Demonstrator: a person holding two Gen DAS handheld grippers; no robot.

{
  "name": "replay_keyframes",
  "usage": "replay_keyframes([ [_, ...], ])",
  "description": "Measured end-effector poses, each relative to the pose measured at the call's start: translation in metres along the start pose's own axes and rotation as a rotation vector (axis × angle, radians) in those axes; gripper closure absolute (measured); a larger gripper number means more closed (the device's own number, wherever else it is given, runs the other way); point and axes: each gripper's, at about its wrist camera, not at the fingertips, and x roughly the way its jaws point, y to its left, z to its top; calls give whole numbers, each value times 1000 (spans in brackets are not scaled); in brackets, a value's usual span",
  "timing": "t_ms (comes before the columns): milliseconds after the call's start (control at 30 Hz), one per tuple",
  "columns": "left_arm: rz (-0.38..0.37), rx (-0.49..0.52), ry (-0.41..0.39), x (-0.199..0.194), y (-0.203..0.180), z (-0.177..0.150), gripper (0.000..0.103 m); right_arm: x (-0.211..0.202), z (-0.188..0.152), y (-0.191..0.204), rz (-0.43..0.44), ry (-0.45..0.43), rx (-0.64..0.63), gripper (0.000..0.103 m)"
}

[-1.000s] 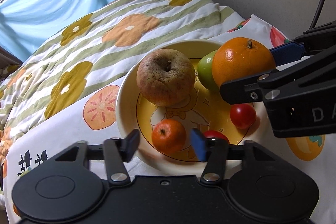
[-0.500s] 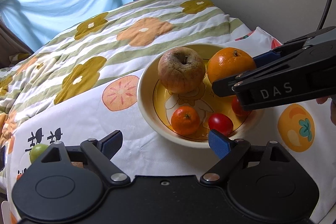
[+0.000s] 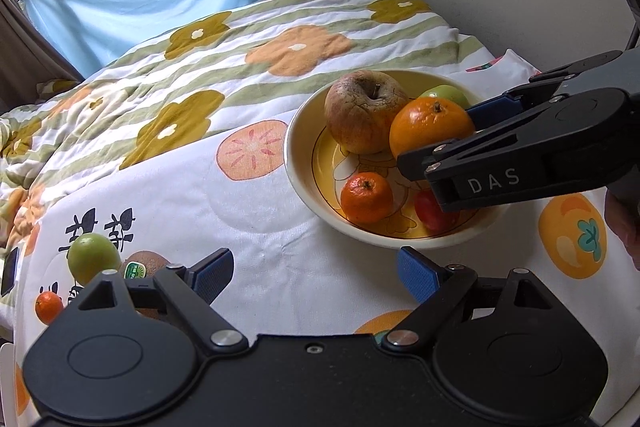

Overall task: Organize fruits
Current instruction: 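Carry the mandarin and large orange into the duck bowl and open both tools, then withdraw both open tools from the bowl toward the kiwi and orange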

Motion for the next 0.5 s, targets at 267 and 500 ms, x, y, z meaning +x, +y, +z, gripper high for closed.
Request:
replay_keyframes([
  [267, 20, -21, -2, -7, -2, -6, 11, -11, -2, -4, -27, -43, 5, 0],
  [500, 31, -34, -25, -20, -6, -8, 11, -20, -6, -4, -30, -51, 17, 0],
])
